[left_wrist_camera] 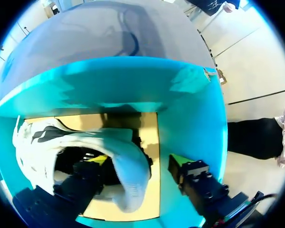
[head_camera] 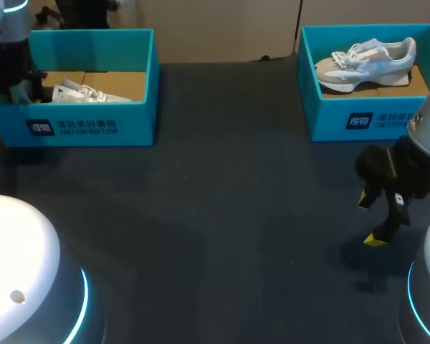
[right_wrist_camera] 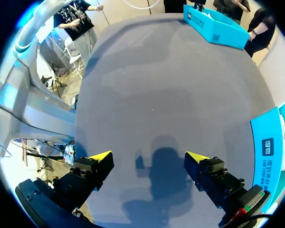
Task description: Take the shoe out of the shoebox, open the shoe tongue, remove and reinsert the insole, then place the shoe into the shoebox
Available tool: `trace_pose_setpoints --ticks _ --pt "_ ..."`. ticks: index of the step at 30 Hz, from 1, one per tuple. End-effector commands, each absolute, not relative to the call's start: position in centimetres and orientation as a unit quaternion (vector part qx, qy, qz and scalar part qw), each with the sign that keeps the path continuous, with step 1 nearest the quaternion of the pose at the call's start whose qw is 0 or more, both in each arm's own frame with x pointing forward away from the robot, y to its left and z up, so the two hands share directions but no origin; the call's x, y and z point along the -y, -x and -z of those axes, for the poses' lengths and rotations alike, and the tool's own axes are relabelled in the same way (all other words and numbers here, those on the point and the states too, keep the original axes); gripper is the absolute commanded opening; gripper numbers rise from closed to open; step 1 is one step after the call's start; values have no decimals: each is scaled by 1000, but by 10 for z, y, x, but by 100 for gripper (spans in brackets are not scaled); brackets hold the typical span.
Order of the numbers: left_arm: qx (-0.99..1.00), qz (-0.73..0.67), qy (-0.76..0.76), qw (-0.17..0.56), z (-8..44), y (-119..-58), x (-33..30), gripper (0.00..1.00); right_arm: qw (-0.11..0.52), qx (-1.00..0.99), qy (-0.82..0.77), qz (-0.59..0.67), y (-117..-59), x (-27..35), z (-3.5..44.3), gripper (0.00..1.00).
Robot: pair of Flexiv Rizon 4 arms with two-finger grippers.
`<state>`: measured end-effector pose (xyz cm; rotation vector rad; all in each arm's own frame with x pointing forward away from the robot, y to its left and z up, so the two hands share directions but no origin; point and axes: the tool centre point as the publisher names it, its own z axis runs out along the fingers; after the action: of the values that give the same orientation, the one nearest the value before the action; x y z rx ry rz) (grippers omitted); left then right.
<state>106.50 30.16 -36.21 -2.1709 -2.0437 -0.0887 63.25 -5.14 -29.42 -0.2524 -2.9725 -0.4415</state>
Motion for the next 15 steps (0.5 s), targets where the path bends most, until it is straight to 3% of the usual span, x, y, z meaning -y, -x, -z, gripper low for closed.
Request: trace_pose_setpoints --ticks 1,8,15 --pt "683 29 726 72 349 -1061 -305 95 63 984 83 146 -632 51 295 100" --pt "687 19 724 54 332 -1061 -300 100 63 984 83 146 -632 51 295 100" --pt "689 14 724 36 313 -1060 -293 98 63 984 83 146 -632 51 295 100"
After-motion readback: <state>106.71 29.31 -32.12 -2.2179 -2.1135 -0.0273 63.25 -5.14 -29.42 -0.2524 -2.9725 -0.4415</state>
